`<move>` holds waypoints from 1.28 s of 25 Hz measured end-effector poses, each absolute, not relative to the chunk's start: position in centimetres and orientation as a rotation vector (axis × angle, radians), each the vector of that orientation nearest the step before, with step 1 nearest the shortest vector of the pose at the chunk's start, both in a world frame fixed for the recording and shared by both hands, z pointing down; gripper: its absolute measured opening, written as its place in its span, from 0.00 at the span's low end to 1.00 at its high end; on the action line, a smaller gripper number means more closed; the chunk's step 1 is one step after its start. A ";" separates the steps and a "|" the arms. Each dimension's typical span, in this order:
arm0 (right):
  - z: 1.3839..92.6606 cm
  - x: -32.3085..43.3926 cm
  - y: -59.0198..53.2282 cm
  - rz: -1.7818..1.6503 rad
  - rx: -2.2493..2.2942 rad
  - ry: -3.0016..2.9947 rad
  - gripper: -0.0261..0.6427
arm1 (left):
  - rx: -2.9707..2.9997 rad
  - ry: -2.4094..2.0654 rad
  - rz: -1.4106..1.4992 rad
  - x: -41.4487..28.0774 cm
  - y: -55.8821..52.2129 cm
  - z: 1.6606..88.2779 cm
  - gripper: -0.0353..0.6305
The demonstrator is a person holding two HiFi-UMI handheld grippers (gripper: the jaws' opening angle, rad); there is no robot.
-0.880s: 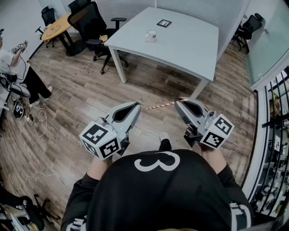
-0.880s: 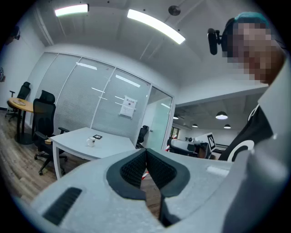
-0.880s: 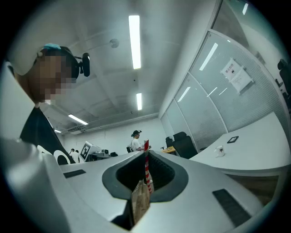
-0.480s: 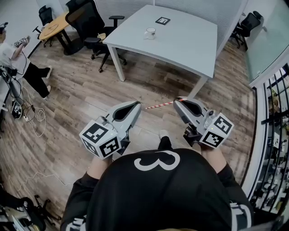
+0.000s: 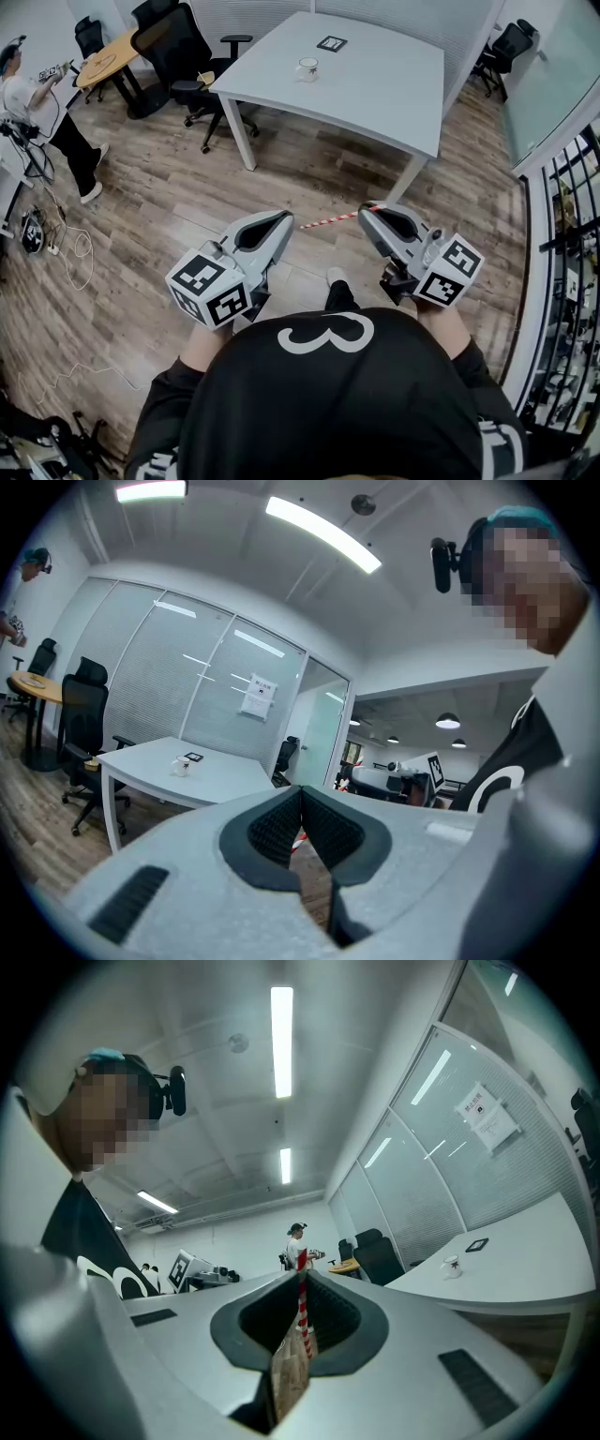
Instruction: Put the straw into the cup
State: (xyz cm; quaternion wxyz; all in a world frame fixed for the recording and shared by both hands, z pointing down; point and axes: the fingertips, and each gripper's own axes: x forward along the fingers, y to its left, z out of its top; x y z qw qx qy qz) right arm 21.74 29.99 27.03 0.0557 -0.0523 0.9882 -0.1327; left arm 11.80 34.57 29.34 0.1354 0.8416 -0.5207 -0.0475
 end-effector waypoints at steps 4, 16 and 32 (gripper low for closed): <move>27.2 22.0 29.8 -0.394 -0.156 3.010 0.08 | 2.437 -1.509 -0.144 12.1 34.3 29.3 0.08; 28.2 19.9 24.4 -0.453 -0.123 2.995 0.08 | 2.393 -1.519 -0.119 10.2 29.1 30.5 0.08; 29.8 15.5 7.8 -0.514 -0.133 3.017 0.08 | 2.334 -1.491 -0.100 5.9 12.2 32.0 0.08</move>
